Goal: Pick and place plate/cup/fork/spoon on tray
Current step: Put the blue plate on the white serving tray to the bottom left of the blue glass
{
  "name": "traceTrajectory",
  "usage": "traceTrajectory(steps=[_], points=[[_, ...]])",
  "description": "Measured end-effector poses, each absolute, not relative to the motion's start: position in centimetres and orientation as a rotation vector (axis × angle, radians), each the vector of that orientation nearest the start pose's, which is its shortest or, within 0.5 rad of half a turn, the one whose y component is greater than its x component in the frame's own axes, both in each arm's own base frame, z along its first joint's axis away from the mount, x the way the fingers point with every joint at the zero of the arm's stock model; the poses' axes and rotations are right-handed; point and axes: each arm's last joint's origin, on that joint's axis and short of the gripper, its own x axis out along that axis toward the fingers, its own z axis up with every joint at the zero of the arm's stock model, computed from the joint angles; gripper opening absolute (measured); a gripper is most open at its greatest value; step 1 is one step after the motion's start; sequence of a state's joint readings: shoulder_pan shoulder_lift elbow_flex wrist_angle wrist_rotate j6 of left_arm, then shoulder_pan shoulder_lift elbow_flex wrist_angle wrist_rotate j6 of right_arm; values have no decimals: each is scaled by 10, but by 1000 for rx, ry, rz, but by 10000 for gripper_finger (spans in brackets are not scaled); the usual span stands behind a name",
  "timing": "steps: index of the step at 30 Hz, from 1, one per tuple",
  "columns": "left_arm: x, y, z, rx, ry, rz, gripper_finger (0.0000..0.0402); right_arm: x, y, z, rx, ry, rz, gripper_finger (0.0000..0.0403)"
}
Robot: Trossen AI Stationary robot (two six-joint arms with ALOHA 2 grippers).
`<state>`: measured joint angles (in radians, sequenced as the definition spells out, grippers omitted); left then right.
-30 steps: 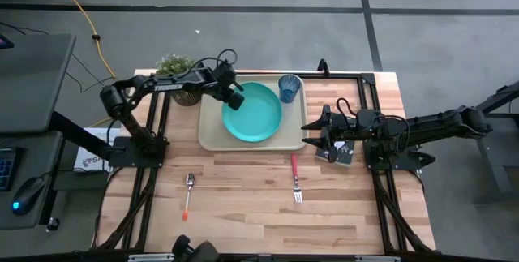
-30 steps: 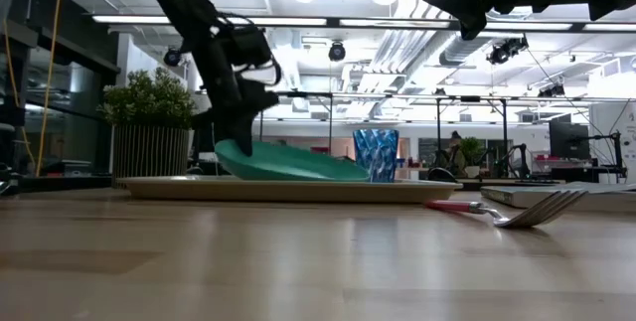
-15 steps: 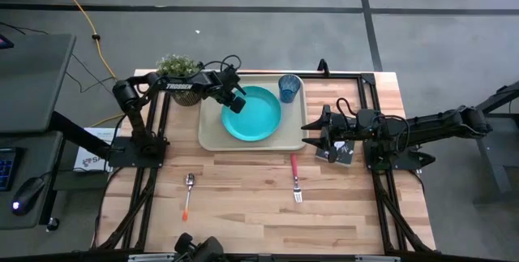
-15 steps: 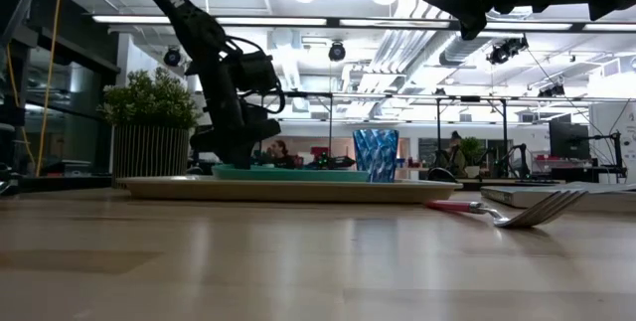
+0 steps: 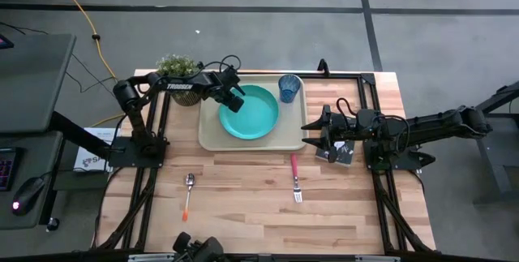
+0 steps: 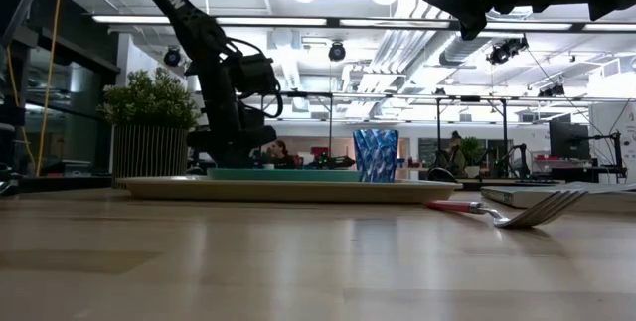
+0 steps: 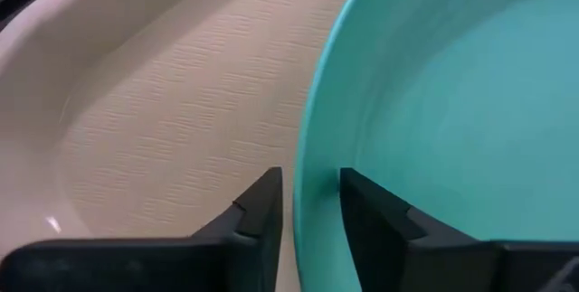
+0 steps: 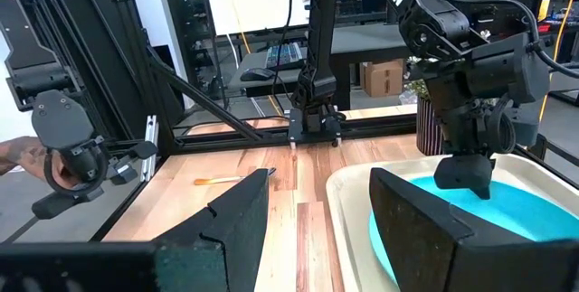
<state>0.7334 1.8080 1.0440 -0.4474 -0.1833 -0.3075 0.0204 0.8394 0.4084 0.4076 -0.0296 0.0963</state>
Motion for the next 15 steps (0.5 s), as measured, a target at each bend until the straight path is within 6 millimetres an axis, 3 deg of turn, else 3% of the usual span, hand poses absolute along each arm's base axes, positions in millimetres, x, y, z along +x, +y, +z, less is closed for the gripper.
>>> traceTrajectory(steps=[7, 15], points=[[246, 227, 147, -610, 1054, 984, 131, 188, 5, 250, 97, 26, 49, 186], [242, 224, 173, -626, 956, 995, 144, 188, 5, 250, 97, 26, 49, 186]])
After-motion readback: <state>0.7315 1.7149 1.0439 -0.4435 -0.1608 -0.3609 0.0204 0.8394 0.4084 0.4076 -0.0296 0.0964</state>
